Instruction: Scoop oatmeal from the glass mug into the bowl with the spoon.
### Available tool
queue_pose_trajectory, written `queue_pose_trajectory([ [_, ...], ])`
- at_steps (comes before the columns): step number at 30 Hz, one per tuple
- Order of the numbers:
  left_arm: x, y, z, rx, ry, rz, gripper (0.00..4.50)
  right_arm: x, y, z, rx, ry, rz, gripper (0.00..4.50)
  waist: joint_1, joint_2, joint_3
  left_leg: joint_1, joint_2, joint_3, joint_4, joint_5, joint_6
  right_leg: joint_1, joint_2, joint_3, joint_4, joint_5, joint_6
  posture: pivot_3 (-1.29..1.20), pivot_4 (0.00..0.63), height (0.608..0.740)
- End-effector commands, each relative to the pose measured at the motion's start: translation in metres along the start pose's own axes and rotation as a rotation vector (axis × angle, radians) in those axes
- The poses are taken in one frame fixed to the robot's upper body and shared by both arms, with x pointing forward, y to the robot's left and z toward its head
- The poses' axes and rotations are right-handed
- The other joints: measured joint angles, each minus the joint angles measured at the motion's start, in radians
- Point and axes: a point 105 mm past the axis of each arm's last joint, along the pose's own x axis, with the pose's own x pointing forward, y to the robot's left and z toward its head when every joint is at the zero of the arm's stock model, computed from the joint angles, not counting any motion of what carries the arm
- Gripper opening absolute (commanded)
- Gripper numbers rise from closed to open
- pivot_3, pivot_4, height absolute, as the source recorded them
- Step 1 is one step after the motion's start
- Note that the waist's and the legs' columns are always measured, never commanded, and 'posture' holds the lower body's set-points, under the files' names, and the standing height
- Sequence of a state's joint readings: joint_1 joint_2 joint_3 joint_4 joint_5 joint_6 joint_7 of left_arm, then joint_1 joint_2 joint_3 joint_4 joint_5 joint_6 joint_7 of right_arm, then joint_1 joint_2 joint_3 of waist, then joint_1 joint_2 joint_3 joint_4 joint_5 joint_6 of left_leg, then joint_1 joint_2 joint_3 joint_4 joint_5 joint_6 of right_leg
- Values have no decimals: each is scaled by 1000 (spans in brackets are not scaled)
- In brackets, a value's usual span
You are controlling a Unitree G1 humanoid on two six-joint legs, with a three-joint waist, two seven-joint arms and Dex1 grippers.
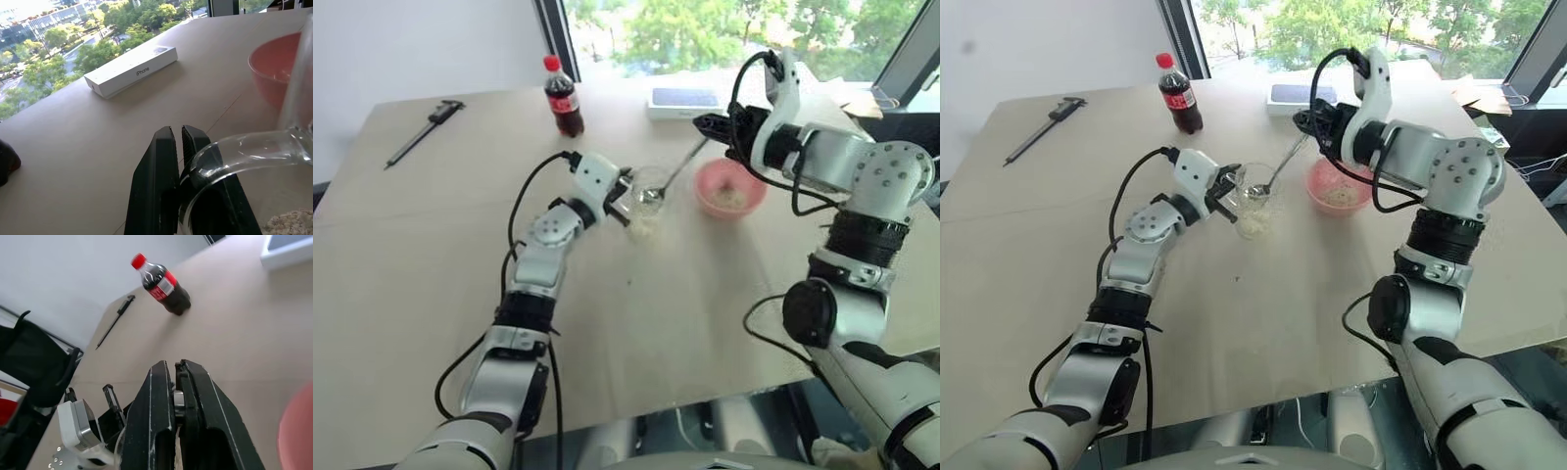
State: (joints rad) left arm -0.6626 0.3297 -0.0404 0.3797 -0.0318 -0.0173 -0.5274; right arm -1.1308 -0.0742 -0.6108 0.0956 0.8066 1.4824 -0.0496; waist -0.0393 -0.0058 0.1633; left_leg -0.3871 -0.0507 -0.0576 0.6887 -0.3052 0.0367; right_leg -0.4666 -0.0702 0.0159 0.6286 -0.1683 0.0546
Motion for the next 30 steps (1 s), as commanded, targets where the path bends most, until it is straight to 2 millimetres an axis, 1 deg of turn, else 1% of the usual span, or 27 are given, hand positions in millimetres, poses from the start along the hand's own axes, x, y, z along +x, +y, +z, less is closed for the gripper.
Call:
queue_pose_trajectory([
  [1, 3, 6, 20, 28, -83, 17, 38, -12, -3, 14, 36, -35, -43, 0, 0, 0, 0, 0, 0, 0, 0, 0, 0, 0, 0, 0, 0, 0, 0, 0, 150, 740],
  [7, 3, 3, 16, 19, -89, 17, 38, -20, -16, 23, 176, -74, -100, 0, 0, 0, 0, 0, 0, 1, 0, 0, 0, 0, 0, 0, 6, 0, 0, 0, 150, 740],
  [12, 5, 2, 12, 6, -95, 27, 38, -29, -22, 38, 281, -139, -99, 0, 0, 0, 0, 1, 0, 2, 0, 0, 0, 0, 0, 1, 7, 0, 0, 0, 150, 740],
  [20, 11, 6, 7, -15, -101, 55, 38, -37, -27, 44, 353, -177, -57, 0, 0, 0, 0, 1, 0, 3, 0, 1, 1, 0, 0, 2, 8, 0, 0, 0, 150, 740],
  [23, 12, 7, 6, -15, -103, 56, 38, -40, -27, 45, 346, -181, -44, 0, -1, 0, 0, 2, 0, 4, 0, 1, 1, 0, 0, 3, 9, 0, 0, 0, 150, 740],
  [27, 13, 9, 3, -11, -98, 59, 38, -48, -29, 54, 379, -222, -35, 0, -1, 0, 0, 2, 0, 4, 0, 1, 2, 0, 0, 3, 9, 0, 0, 0, 150, 740],
  [30, 12, 10, 0, -5, -90, 63, 38, -56, -36, 64, 407, -268, -50, 0, 0, 0, 0, 2, 0, 5, 0, 1, 2, 0, 0, 3, 9, 0, 0, 0, 150, 740],
])
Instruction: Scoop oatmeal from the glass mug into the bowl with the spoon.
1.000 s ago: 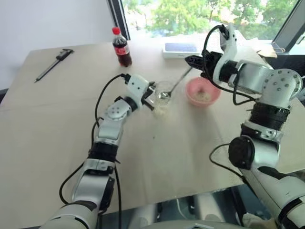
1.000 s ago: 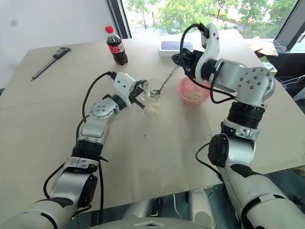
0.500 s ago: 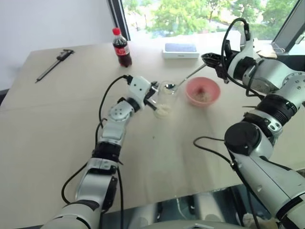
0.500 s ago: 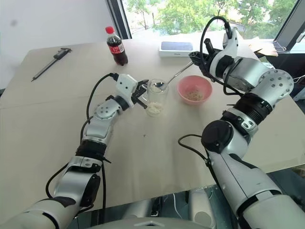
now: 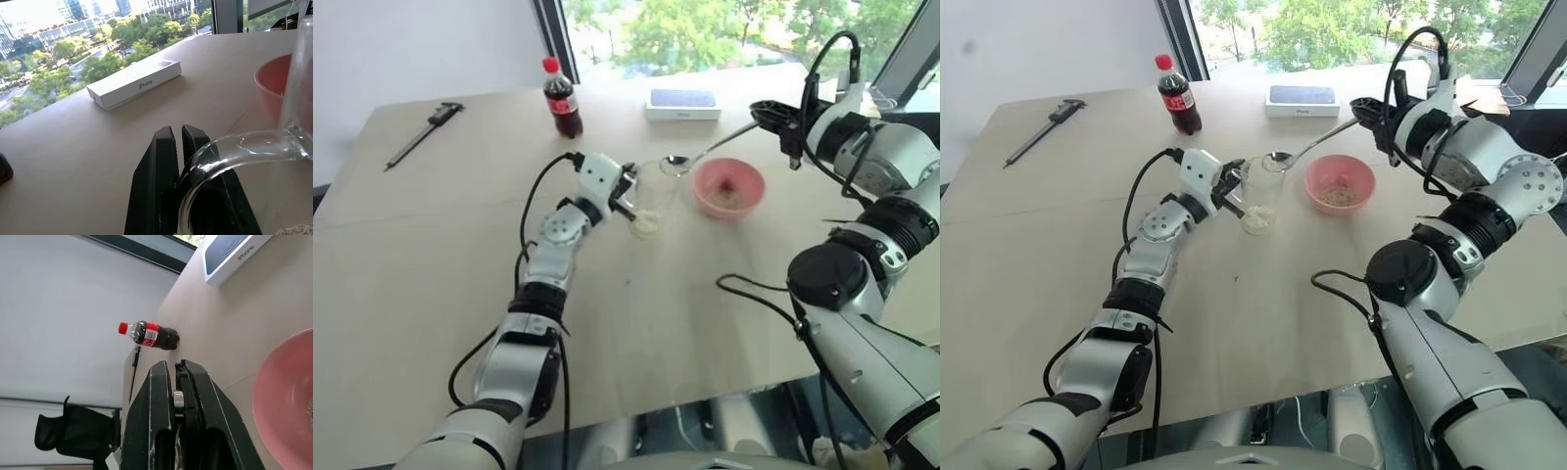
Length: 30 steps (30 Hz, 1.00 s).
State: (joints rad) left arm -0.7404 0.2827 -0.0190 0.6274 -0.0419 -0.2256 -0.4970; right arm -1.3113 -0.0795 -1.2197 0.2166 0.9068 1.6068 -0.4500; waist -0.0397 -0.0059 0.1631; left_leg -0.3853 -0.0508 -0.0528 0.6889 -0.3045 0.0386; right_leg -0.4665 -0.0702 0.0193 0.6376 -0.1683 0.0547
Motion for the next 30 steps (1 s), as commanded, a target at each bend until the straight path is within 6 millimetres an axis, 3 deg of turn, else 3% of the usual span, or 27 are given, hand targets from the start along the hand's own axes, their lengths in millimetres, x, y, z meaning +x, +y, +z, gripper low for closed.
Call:
queue_pose_trajectory([
  [1, -1, 8, 6, 29, -24, 21, 38, -12, 14, 25, -1, -89, 43, 0, 0, 0, 0, 0, 0, 0, 0, 0, 0, 0, 0, 0, 0, 0, 0, 0, 150, 740],
  [10, -19, 13, 3, 21, -27, 47, 38, -16, -20, 54, -29, -164, -79, 0, -4, 0, 0, 2, 1, 4, -1, 0, 0, 0, 0, 4, 0, 0, 0, 0, 150, 740],
  [14, -26, 17, 7, -1, -40, 83, 38, -10, -33, 58, -257, -194, -167, 0, -4, 0, 0, 2, 1, 5, -1, 0, 1, 0, 1, 5, 1, 0, 0, 0, 150, 740],
  [16, -30, 18, 8, -13, -41, 106, 38, -2, -31, 56, -381, -204, -173, 0, -6, 0, 0, 2, 1, 6, -1, 0, 1, 0, 1, 5, 1, 0, 0, 0, 150, 740],
  [20, -36, 17, 9, -37, -38, 141, 38, 12, -17, 47, -791, -218, -132, 0, -4, 0, 0, 3, 1, 5, -1, 0, 1, 0, 1, 5, 1, 0, 0, 0, 150, 740],
  [24, -44, 18, 7, -60, -24, 171, 38, 18, 11, 25, -1118, -175, 19, 0, -3, 0, 0, 2, 1, 4, -1, 0, 1, 0, 1, 4, -1, 0, 0, 0, 150, 740],
  [27, -50, 16, 5, -142, -20, 183, 38, 16, 28, -6, -1431, -91, 171, 0, -1, 0, 0, 2, 1, 3, -1, 0, 0, 0, 1, 3, -7, 0, 0, 0, 150, 740],
  [30, -54, 13, 3, -153, -6, 183, 38, 14, 30, -14, -1546, -57, 216, 0, -1, 0, 0, 2, 1, 2, -1, 0, 0, 0, 1, 2, -8, 0, 0, 0, 150, 740],
])
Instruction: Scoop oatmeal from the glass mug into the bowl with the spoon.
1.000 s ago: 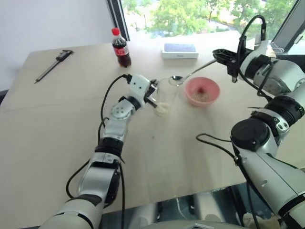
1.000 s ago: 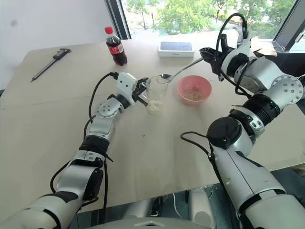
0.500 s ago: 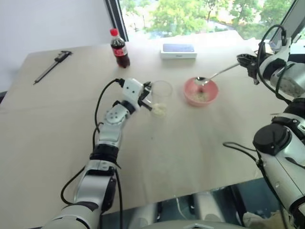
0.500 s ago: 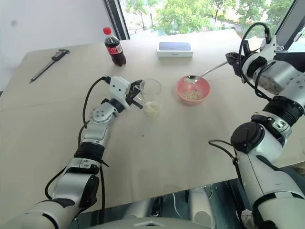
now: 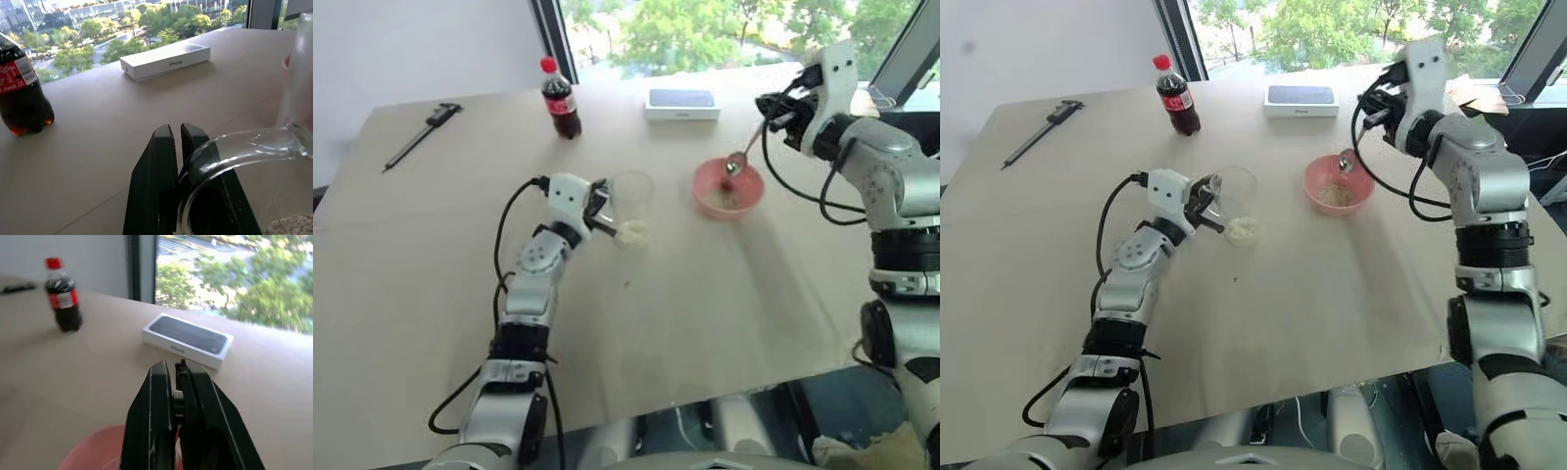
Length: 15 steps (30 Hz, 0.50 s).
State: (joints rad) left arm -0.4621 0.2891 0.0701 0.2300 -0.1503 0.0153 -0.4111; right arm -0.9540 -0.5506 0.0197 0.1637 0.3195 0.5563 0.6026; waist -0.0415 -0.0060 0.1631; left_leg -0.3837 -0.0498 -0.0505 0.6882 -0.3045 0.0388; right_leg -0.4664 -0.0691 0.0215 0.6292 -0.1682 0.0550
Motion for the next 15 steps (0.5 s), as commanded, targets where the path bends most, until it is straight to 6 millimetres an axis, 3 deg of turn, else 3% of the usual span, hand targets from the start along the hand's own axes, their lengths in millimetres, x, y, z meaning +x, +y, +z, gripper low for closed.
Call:
queue_pose_trajectory([
  [1, -3, 0, 16, 4, -49, 8, 38, -3, 11, 17, -149, -56, 70, 0, 1, 0, 0, 0, 0, 0, 0, 0, 0, 0, 0, 0, 0, 0, 0, 0, 150, 740],
  [4, -6, 0, 12, 3, -37, 20, 38, -6, -6, 21, -6, -75, 5, 0, 6, 0, 0, 0, 0, -1, 0, 0, 0, 1, -1, -1, 0, 0, 0, 0, 150, 740],
  [8, -7, 2, 9, 8, -27, 35, 38, -5, -21, 60, 451, -238, -29, 0, 6, 0, 0, 0, 0, -1, 0, 0, 0, 1, -1, 0, 0, 0, 0, 0, 150, 740],
  [11, -7, 2, 7, 9, -24, 43, 38, -3, -7, 83, 658, -282, 84, 0, 7, 0, 0, 0, 0, -2, -1, 0, 0, 0, -1, 0, 0, 0, 0, 0, 150, 740],
  [15, -6, 2, 6, -2, -22, 46, 38, -3, 27, 89, 760, -224, 262, 0, 9, 0, 0, 0, 0, -3, -1, 0, 0, 1, -2, -2, -2, 0, 0, 0, 150, 740],
])
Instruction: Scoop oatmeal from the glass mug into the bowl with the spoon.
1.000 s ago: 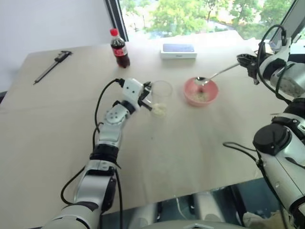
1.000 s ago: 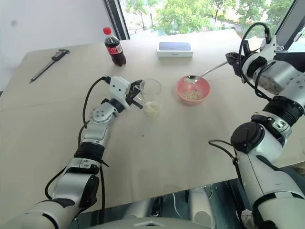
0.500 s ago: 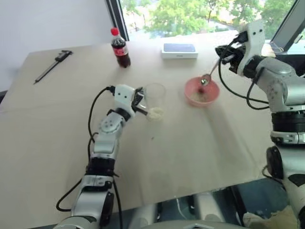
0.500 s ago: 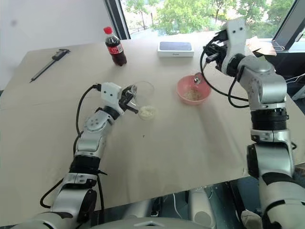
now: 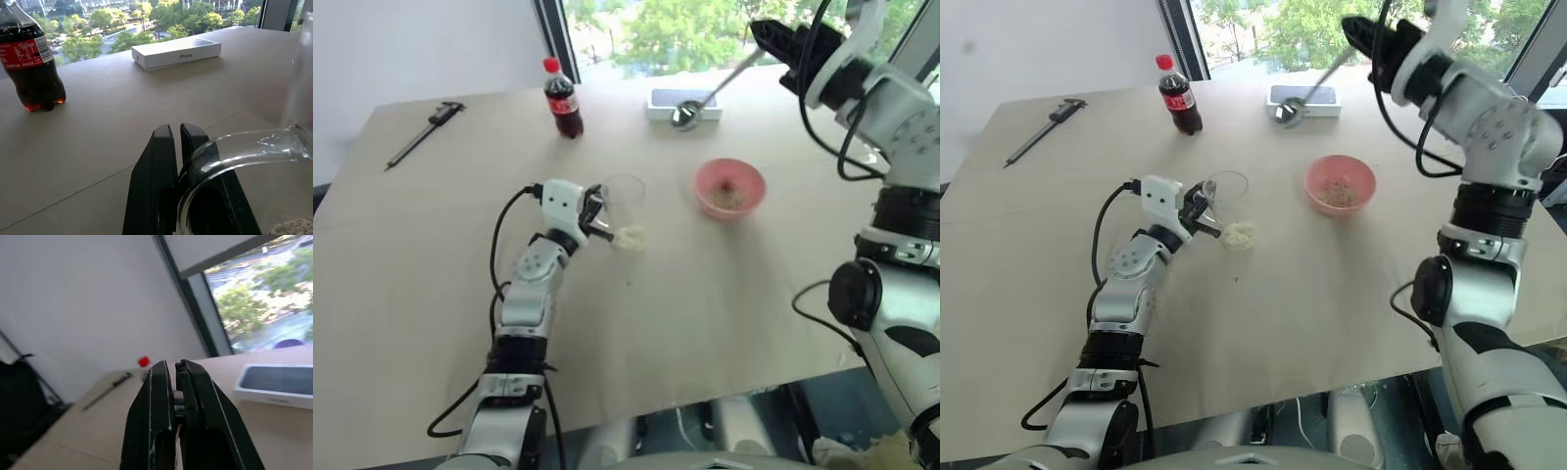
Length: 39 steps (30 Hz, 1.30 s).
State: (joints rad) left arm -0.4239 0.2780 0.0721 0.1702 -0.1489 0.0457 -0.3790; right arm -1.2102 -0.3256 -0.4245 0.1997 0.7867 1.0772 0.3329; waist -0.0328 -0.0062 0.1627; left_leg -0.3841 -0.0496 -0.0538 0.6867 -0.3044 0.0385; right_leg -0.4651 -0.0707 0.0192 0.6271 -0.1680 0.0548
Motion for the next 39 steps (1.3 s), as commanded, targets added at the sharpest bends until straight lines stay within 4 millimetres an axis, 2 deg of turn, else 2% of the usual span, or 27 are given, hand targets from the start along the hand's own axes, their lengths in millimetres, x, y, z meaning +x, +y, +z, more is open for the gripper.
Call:
queue_pose_trajectory([
  [1, 0, 3, 7, 9, -28, 16, 38, -2, 27, -12, 61, 70, 108, 0, 0, 0, 0, 0, 0, 0, 0, 0, 0, 0, 0, 0, 0, 0, 0, 0, 150, 740],
  [9, -2, 1, 6, 15, -25, 9, 38, 11, 41, -72, 74, 176, 107, 0, -5, 0, 0, 0, -1, 0, 1, 0, 0, 0, 0, 0, 1, 0, 0, 0, 150, 740],
  [18, -3, 2, 7, 22, -22, 18, 38, 16, 44, -89, 12, 233, 160, 0, -6, 0, 0, 0, -1, 0, 2, 0, 0, 0, 0, 0, 2, 0, 0, 0, 150, 740],
  [19, -4, 2, 7, 23, -22, 19, 0, 16, 44, -88, 1, 229, 159, 753, -6, 0, 0, 0, -1, 0, 2, 0, 0, 0, 0, 0, 2, 0, 0, 0, 150, 740],
  [23, -5, 1, 5, 24, -19, 24, 0, 19, 40, -80, 8, 185, 138, 2395, -7, 0, 0, 1, -1, 0, 2, 0, 0, 0, 0, 0, 2, 0, 0, 0, 150, 740],
  [34, -7, 1, 7, 19, -28, 19, 0, 16, 26, -64, -1, 119, 79, 2395, -7, 0, 0, 1, -1, 0, 1, 0, 0, 0, 0, 0, 2, 0, 0, 0, 150, 740],
  [35, -7, 1, 7, 20, -28, 20, 754, 16, 25, -63, -1, 117, 76, 2452, -7, 0, 0, 1, -1, 0, 1, 0, 0, 0, 0, 0, 2, 0, 0, 0, 150, 740],
  [36, -7, 0, 7, 18, -27, 16, 977, 15, 24, -63, 4, 114, 71, 2452, -7, 0, 0, 1, -1, 0, 1, 0, 0, 0, 0, 0, 2, 0, 0, 0, 150, 740],
  [38, -7, 0, 7, 21, -26, 15, 1755, 15, 23, -62, 12, 107, 63, 2452, -7, 0, 0, 0, -1, 0, 1, 0, 0, 0, 0, 0, 2, 0, 0, 0, 150, 740],
  [39, -7, 0, 7, 23, -26, 17, 1755, 14, 22, -61, 11, 103, 58, 2452, -7, 0, 0, 0, -1, 0, 1, 0, 0, 0, 0, 0, 2, 0, 0, 0, 150, 740],
])
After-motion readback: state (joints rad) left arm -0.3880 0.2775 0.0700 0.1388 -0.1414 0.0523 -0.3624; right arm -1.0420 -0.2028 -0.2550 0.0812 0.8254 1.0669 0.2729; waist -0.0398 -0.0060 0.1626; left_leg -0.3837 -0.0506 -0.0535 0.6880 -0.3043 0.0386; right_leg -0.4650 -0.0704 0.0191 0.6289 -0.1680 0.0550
